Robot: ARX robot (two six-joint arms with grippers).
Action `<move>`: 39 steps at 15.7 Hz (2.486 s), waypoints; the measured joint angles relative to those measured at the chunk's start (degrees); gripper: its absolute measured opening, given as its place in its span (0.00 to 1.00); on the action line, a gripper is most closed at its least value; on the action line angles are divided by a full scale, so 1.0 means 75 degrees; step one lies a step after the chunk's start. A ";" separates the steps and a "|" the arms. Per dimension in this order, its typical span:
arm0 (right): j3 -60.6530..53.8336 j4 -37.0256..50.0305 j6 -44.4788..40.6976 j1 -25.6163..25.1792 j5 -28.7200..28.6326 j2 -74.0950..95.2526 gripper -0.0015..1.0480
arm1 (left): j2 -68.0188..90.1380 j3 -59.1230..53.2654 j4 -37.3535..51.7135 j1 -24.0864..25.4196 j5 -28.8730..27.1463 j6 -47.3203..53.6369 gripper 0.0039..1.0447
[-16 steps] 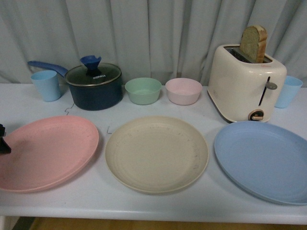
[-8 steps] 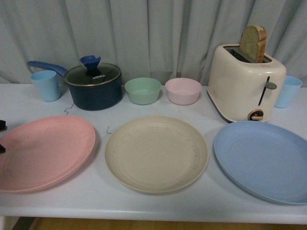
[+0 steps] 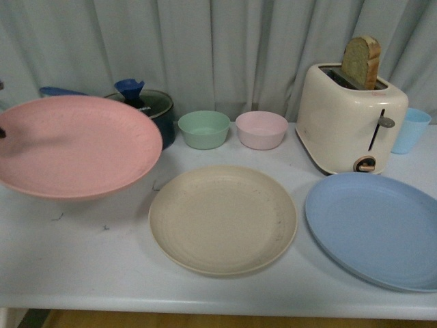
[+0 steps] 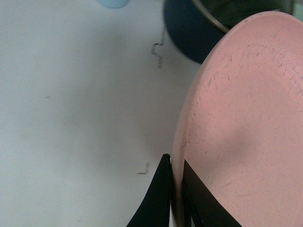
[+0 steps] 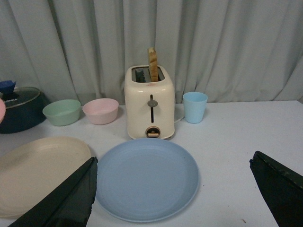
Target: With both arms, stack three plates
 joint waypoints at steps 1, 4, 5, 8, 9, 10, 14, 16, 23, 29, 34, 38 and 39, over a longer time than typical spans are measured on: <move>0.0000 0.0003 0.0000 0.0000 0.0000 0.0000 0.94 | -0.0134 0.0003 -0.0099 -0.1084 -0.0134 -0.0618 0.02; 0.0000 0.0003 0.0000 0.0000 0.0000 0.0000 0.94 | 0.0493 0.0041 0.0204 -0.2492 -0.0498 -0.1641 0.02; 0.0000 0.0003 0.0000 0.0000 0.0003 0.0000 0.94 | 0.0565 0.0041 0.0280 -0.2649 -0.0536 -0.1795 0.02; 0.0000 0.0000 0.0000 0.0000 0.0000 0.0000 0.94 | 0.0769 -0.0003 0.0481 -0.2926 -0.0586 -0.2107 0.02; 0.0000 0.0003 0.0000 0.0000 0.0003 0.0000 0.94 | 0.0793 -0.0009 0.0490 -0.2946 -0.0597 -0.2136 0.02; 0.0000 0.0003 0.0000 0.0000 0.0000 0.0000 0.94 | 0.0810 -0.0009 0.0498 -0.2958 -0.0600 -0.2151 0.02; 0.0000 0.0003 0.0000 0.0000 0.0003 0.0000 0.94 | 0.0921 -0.0041 0.0548 -0.3025 -0.0638 -0.2235 0.02; 0.0000 0.0003 0.0000 0.0000 0.0003 0.0000 0.94 | 0.1000 -0.0052 0.0557 -0.3040 -0.0653 -0.2261 0.02; 0.0000 0.0003 0.0000 0.0000 0.0003 0.0000 0.94 | 0.1533 -0.0265 0.0895 -0.3296 -0.0740 -0.2693 0.02; 0.0000 0.0003 0.0000 0.0000 0.0003 0.0000 0.94 | 0.1308 -0.0565 0.1460 -0.3287 -0.0930 -0.2579 0.62; 0.0000 0.0006 0.0000 0.0003 0.0003 0.0000 0.94 | -0.0268 -0.4540 0.9168 -0.2984 -0.3258 0.0353 0.58; 0.0000 0.0003 0.0000 0.0003 0.0003 0.0000 0.94 | -0.2253 -0.6018 1.0453 -0.2565 -0.3008 0.0761 0.20; 0.0000 0.0003 0.0000 0.0003 0.0003 0.0000 0.94 | -0.2407 -0.6423 1.0319 -0.2527 -0.2920 0.0778 0.11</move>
